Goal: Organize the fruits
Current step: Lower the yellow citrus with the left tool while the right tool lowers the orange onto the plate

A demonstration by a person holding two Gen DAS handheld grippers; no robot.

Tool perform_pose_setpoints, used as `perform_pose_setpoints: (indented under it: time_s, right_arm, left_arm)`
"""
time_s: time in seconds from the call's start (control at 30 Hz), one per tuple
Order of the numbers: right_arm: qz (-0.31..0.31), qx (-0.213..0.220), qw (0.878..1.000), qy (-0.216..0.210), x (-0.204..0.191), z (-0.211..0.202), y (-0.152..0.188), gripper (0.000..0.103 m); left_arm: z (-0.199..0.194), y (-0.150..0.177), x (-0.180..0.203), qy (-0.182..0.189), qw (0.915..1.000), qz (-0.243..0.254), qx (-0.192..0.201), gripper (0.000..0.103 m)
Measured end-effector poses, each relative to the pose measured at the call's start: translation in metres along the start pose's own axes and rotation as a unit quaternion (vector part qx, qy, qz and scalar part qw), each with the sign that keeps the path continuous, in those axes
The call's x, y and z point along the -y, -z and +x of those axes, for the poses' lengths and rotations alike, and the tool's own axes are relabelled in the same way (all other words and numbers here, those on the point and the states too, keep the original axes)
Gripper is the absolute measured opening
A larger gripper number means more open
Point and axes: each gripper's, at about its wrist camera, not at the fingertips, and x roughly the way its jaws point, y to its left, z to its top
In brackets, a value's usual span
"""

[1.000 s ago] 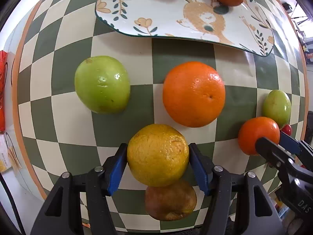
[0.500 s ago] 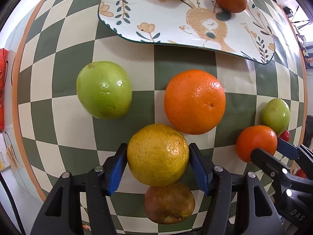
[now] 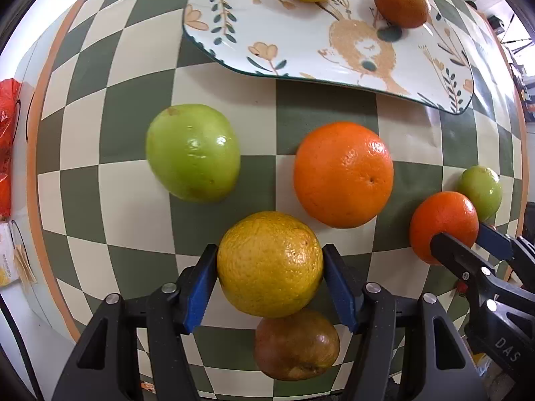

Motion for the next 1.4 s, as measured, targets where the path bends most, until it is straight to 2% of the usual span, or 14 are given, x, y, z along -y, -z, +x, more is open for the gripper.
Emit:
perform_pose_setpoints:
  time_s: [0.17, 0.3, 0.4, 0.53, 0.67, 0.77, 0.93, 1.07, 1.13, 1.17, 1.3, 1.4]
  right_arm:
    - [0.010, 0.006, 1.000, -0.008, 0.003, -0.005, 0.002, 0.063]
    - [0.010, 0.028, 0.999, -0.027, 0.006, -0.028, 0.003, 0.063]
    - [0.017, 0.052, 0.997, -0.048, 0.007, -0.053, -0.006, 0.063]
    - [0.023, 0.081, 0.994, -0.070, 0.006, -0.078, -0.037, 0.063]
    - [0.022, 0.082, 0.993, -0.078, -0.001, -0.073, -0.084, 0.063]
    - [0.025, 0.053, 0.994, -0.094, -0.009, -0.048, -0.115, 0.063]
    - [0.023, 0.019, 0.995, -0.100, -0.018, -0.016, -0.140, 0.063]
    - [0.039, 0.008, 0.992, -0.119, -0.014, -0.005, -0.144, 0.066]
    - [0.043, 0.007, 0.993, -0.112, -0.013, -0.005, -0.144, 0.076]
    - [0.042, 0.010, 0.993, -0.106, -0.012, -0.007, -0.144, 0.084]
    - [0.033, 0.022, 0.998, -0.055, -0.011, -0.019, -0.141, 0.095]
    - [0.022, 0.031, 0.999, -0.007, -0.009, -0.028, -0.137, 0.098]
  left_arm:
    - [-0.026, 0.002, -0.013, 0.015, 0.9997, -0.009, 0.019, 0.060]
    - [-0.064, -0.005, -0.019, 0.039, 0.9978, -0.013, 0.052, 0.060]
    - [-0.095, -0.022, -0.021, 0.056, 0.9951, -0.015, 0.080, 0.060]
    - [-0.112, -0.071, -0.020, 0.069, 0.9928, -0.021, 0.096, 0.060]
    - [-0.085, -0.122, -0.022, 0.070, 0.9946, -0.036, 0.068, 0.060]
    - [-0.057, -0.148, -0.029, 0.082, 0.9949, -0.052, 0.025, 0.060]
    - [-0.038, -0.160, -0.038, 0.090, 0.9937, -0.066, -0.011, 0.060]
    - [-0.039, -0.160, -0.040, 0.091, 0.9933, -0.070, -0.009, 0.062]
    - [-0.045, -0.160, -0.041, 0.089, 0.9936, -0.069, 0.004, 0.082]
    - [-0.049, -0.159, -0.041, 0.088, 0.9938, -0.068, 0.010, 0.088]
    - [-0.064, -0.150, -0.036, 0.050, 0.9970, -0.044, 0.038, 0.090]
    - [-0.075, -0.141, -0.036, 0.027, 0.9973, -0.035, 0.058, 0.090]
